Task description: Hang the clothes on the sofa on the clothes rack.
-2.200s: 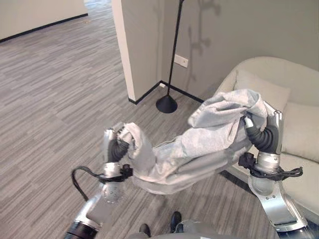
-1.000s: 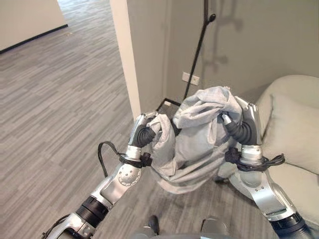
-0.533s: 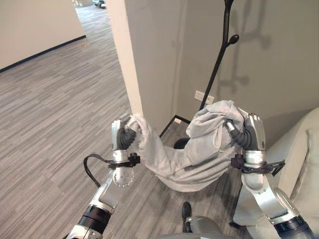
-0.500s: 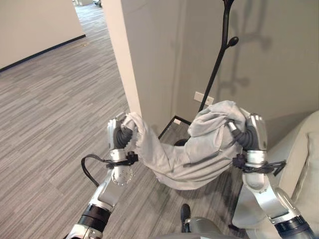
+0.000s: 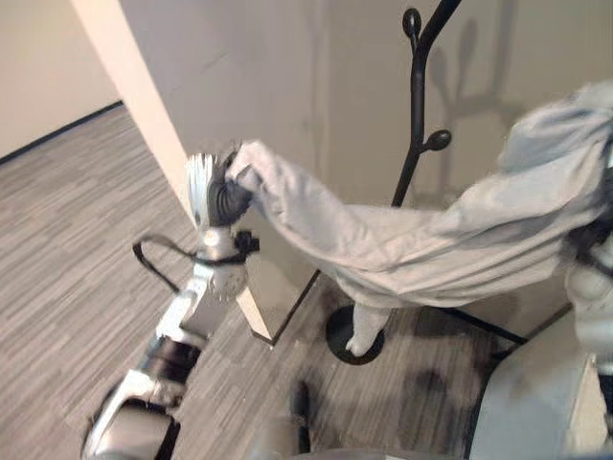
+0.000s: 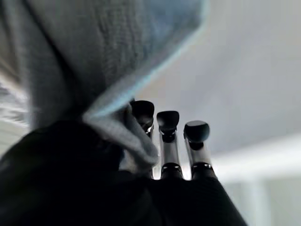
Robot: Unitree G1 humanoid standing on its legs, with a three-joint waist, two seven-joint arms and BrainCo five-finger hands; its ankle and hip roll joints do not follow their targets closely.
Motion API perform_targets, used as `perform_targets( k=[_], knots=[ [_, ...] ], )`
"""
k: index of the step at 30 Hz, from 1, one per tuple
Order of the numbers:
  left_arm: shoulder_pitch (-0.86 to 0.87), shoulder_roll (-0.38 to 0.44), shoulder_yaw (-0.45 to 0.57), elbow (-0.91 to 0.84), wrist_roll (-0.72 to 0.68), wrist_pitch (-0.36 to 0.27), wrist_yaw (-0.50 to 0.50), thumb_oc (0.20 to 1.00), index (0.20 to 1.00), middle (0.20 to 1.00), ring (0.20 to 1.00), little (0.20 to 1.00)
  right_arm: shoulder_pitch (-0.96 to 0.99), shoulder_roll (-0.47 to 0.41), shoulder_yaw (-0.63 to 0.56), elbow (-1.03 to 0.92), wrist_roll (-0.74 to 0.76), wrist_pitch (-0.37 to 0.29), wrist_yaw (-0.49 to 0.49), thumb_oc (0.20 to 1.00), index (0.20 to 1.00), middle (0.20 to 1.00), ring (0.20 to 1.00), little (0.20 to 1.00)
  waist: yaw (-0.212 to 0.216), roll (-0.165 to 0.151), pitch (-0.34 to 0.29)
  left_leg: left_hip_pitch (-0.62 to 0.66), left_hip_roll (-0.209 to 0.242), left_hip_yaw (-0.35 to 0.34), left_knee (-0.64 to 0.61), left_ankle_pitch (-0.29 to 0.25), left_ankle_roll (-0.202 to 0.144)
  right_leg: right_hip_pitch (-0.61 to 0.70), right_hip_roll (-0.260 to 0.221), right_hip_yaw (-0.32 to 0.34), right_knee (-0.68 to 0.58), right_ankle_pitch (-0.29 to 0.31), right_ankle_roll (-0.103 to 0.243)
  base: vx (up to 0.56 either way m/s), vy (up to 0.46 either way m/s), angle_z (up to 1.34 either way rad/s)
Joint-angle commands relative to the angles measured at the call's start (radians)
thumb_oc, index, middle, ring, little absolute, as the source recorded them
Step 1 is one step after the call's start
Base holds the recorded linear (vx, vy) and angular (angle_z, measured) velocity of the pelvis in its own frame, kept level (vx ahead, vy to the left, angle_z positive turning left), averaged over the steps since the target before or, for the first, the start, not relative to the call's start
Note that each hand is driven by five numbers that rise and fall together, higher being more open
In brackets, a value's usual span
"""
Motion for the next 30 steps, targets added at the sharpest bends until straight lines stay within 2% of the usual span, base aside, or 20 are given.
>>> perform_targets(
  k=[1, 2, 4, 7, 10, 11, 14, 15, 20, 21, 23, 25, 26, 27, 29, 30],
  knots=[
    [-0.173, 0.102, -0.024, 0.008, 0.000, -0.014, -0.039, 0.200, 0.200, 0.200, 0.200, 0.200, -0.133, -0.171, -0.023, 0.082, 0.015, 0.053, -0.046, 0.200, 0.200, 0.200, 0.200, 0.200, 0.021, -0.052, -0.109, 0.163, -0.004, 0.021, -0.076, 0.023, -0.077, -0.112, -0.052, -0.029, 0.000, 0.118, 0.031, 0.31, 0.083, -0.33],
    [-0.254, 0.109, -0.069, 0.048, -0.041, -0.007, -0.072, 0.200, 0.200, 0.200, 0.200, 0.200, -0.221, -0.239, 0.045, 0.197, 0.073, 0.050, -0.028, 0.200, 0.200, 0.200, 0.200, 0.200, 0.021, -0.051, -0.117, 0.176, -0.003, 0.035, -0.076, 0.013, -0.077, -0.112, -0.058, -0.021, -0.004, 0.121, 0.037, 0.23, 0.078, -0.28],
    [-0.295, 0.116, -0.086, 0.071, -0.058, -0.004, -0.087, 0.200, 0.200, 0.200, 0.200, 0.200, -0.275, -0.271, 0.094, 0.260, 0.102, 0.043, -0.021, 0.200, 0.200, 0.200, 0.200, 0.200, 0.022, -0.046, -0.117, 0.181, -0.002, 0.039, -0.076, 0.008, -0.076, -0.114, -0.060, -0.017, -0.006, 0.123, 0.040, 0.07, 0.043, -0.07],
    [-0.407, 0.153, -0.148, 0.186, -0.092, 0.020, -0.125, 0.200, 0.200, 0.200, 0.200, 0.200, -0.396, -0.364, 0.231, 0.451, 0.159, 0.028, 0.034, 0.200, 0.200, 0.200, 0.200, 0.200, 0.025, -0.044, -0.125, 0.199, -0.003, 0.055, -0.076, -0.007, -0.072, -0.110, -0.066, -0.016, -0.008, 0.126, 0.050, 0.07, 0.042, 0.11],
    [-0.462, 0.177, -0.188, 0.255, -0.100, 0.034, -0.136, 0.200, 0.200, 0.200, 0.200, 0.200, -0.469, -0.386, 0.316, 0.541, 0.185, 0.015, 0.058, 0.200, 0.200, 0.200, 0.200, 0.200, 0.022, -0.038, -0.123, 0.205, -0.005, 0.059, -0.076, -0.013, -0.071, -0.112, -0.068, -0.013, -0.006, 0.128, 0.053, 0.04, 0.019, -0.13],
    [-0.490, 0.196, -0.201, 0.300, -0.112, 0.045, -0.149, 0.200, 0.200, 0.200, 0.200, 0.200, -0.535, -0.407, 0.382, 0.614, 0.207, 0.013, 0.081, 0.200, 0.200, 0.200, 0.200, 0.200, 0.018, -0.036, -0.122, 0.209, -0.005, 0.063, -0.076, -0.020, -0.068, -0.113, -0.069, -0.013, -0.006, 0.129, 0.057, 0.05, 0.024, -0.04],
    [-0.511, 0.223, -0.201, 0.332, -0.121, 0.054, -0.155, 0.200, 0.200, 0.200, 0.200, 0.200, -0.591, -0.421, 0.463, 0.725, 0.221, 0.016, 0.101, 0.200, 0.200, 0.200, 0.200, 0.200, 0.018, -0.032, -0.120, 0.211, -0.004, 0.066, -0.076, -0.027, -0.068, -0.117, -0.071, -0.011, -0.010, 0.131, 0.061, 0.06, 0.023, -0.01],
    [-0.517, 0.273, -0.192, 0.367, -0.115, 0.064, -0.147, 0.200, 0.200, 0.200, 0.200, 0.200, -0.622, -0.433, 0.495, 0.817, 0.278, -0.004, 0.123, 0.200, 0.200, 0.200, 0.200, 0.200, 0.018, -0.031, -0.121, 0.216, -0.006, 0.068, -0.076, -0.034, -0.067, -0.117, -0.071, -0.010, -0.016, 0.133, 0.064, 0.07, 0.012, -0.03],
    [-0.563, 0.415, -0.211, 0.394, -0.095, 0.072, -0.121, 0.200, 0.200, 0.200, 0.200, 0.200, -0.647, -0.507, 0.524, 0.909, 0.319, -0.018, 0.129, 0.200, 0.200, 0.200, 0.200, 0.200, 0.017, -0.028, -0.128, 0.219, -0.007, 0.066, -0.076, -0.040, -0.072, -0.115, -0.071, -0.016, -0.023, 0.138, 0.069, 0.04, -0.003, -0.05],
    [-0.565, 0.417, -0.212, 0.395, -0.095, 0.071, -0.120, 0.200, 0.200, 0.200, 0.200, 0.200, -0.650, -0.507, 0.526, 0.911, 0.321, -0.020, 0.129, 0.200, 0.200, 0.200, 0.200, 0.200, 0.016, -0.029, -0.128, 0.219, -0.007, 0.066, -0.076, -0.040, -0.072, -0.116, -0.071, -0.016, -0.023, 0.138, 0.069, 0.00, 0.000, 0.00],
    [-0.594, 0.530, -0.227, 0.379, -0.054, 0.068, -0.099, 0.200, 0.200, 0.200, 0.200, 0.200, -0.662, -0.569, 0.528, 0.935, 0.332, -0.030, 0.132, 0.200, 0.200, 0.200, 0.200, 0.200, 0.016, -0.028, -0.131, 0.223, -0.008, 0.066, -0.076, -0.044, -0.075, -0.113, -0.072, -0.018, -0.027, 0.141, 0.073, 0.04, 0.006, 0.00],
    [-0.601, 0.608, -0.222, 0.372, -0.036, 0.077, -0.072, 0.200, 0.200, 0.200, 0.200, 0.200, -0.657, -0.616, 0.523, 0.956, 0.340, -0.040, 0.127, 0.200, 0.200, 0.200, 0.200, 0.200, 0.016, -0.028, -0.137, 0.221, -0.007, 0.065, -0.076, -0.046, -0.077, -0.115, -0.071, -0.020, -0.032, 0.145, 0.077, 0.04, -0.004, -0.03],
    [-0.607, 0.679, -0.207, 0.379, -0.031, 0.085, -0.049, 0.200, 0.200, 0.200, 0.200, 0.200, -0.657, -0.672, 0.523, 0.978, 0.343, -0.043, 0.134, 0.200, 0.200, 0.200, 0.200, 0.200, 0.017, -0.030, -0.143, 0.221, -0.006, 0.066, -0.076, -0.046, -0.080, -0.115, -0.072, -0.022, -0.032, 0.149, 0.080, 0.03, -0.013, -0.02],
    [-0.615, 0.709, -0.205, 0.401, -0.040, 0.089, -0.042, 0.200, 0.200, 0.200, 0.200, 0.200, -0.660, -0.694, 0.530, 1.000, 0.347, -0.048, 0.138, 0.200, 0.200, 0.200, 0.200, 0.200, 0.020, -0.032, -0.145, 0.221, -0.005, 0.067, -0.076, -0.046, -0.082, -0.115, -0.072, -0.024, -0.033, 0.150, 0.081, 0.02, -0.029, -0.03],
    [-0.649, 0.754, -0.227, 0.488, -0.089, 0.097, -0.038, 0.200, 0.200, 0.200, 0.200, 0.200, -0.717, -0.721, 0.598, 1.026, 0.356, -0.070, 0.172, 0.200, 0.200, 0.200, 0.200, 0.200, 0.026, -0.039, -0.148, 0.221, -0.004, 0.069, -0.076, -0.044, -0.085, -0.119, -0.071, -0.027, -0.028, 0.153, 0.083, -0.03, -0.034, -0.09],
    [-0.691, 0.755, -0.284, 0.558, -0.105, 0.095, -0.057, 0.200, 0.200, 0.200, 0.200, 0.200, -0.778, -0.713, 0.683, 1.066, 0.356, -0.083, 0.201, 0.200, 0.200, 0.200, 0.200, 0.200, 0.027, -0.038, -0.147, 0.223, -0.003, 0.071, -0.076, -0.042, -0.086, -0.121, -0.070, -0.030, -0.021, 0.153, 0.082, -0.04, -0.020, -0.08]
  ],
)
